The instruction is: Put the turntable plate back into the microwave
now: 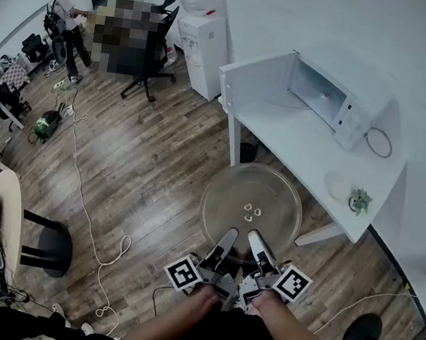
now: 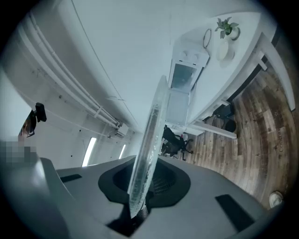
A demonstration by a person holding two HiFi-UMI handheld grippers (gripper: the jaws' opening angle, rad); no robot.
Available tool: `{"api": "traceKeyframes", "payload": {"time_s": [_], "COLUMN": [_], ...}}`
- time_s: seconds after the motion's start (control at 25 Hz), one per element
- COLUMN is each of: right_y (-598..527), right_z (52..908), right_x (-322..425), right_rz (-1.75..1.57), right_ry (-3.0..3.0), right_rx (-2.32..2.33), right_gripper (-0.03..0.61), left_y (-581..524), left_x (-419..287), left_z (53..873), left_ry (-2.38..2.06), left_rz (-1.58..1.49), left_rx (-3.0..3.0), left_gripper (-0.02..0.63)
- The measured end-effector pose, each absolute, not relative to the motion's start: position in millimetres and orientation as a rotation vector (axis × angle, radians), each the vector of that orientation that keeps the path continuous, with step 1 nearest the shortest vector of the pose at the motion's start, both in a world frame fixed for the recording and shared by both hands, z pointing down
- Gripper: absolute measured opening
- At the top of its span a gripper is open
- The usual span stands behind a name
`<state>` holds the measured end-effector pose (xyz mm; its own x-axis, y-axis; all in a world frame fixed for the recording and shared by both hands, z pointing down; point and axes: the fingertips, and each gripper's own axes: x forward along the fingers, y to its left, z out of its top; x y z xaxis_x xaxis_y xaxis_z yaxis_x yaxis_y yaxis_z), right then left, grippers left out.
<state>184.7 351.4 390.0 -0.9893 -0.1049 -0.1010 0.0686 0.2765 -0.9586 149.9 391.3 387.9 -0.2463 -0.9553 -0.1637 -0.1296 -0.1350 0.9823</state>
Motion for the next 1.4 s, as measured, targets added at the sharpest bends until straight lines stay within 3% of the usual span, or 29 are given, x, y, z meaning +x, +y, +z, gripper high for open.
{"api": "traceKeyframes", "payload": {"time_s": [0.64,1.4], "right_y": [352,329], "right_z": [385,389], "right_x": [179,93], "right_rz": [-1.800,-1.712], "right_ry": [2.364,2.341], "right_rx": [-0.033,-0.143], "right_gripper": [0.072,0.067], "left_y": [391,365], "left_x": [144,52], "left_z": [381,386], "left_ry": [-1.415,-1.326], "left_rz": [-1.442,-1.385], "left_rx": [1.298,1.384], "left_gripper": [0.049,0.048]}}
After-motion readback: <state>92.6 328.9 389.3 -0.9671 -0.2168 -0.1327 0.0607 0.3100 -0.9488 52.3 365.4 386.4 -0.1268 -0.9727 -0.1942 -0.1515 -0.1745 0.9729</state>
